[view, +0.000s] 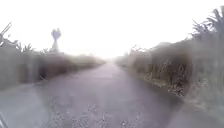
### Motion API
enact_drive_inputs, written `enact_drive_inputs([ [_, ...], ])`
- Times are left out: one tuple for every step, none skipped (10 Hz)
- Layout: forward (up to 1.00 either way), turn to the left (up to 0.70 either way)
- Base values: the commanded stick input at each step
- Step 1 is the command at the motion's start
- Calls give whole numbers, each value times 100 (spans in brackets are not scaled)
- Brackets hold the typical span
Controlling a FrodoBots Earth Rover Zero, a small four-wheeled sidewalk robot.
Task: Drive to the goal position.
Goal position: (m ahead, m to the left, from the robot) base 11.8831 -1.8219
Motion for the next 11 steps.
enact_drive_inputs([
  [70, -14],
  [70, -14],
  [70, 0],
  [70, 0],
  [70, 0],
  [70, 0],
  [70, 0],
  [70, 0],
  [70, 0],
  [70, 0],
  [70, -2],
])
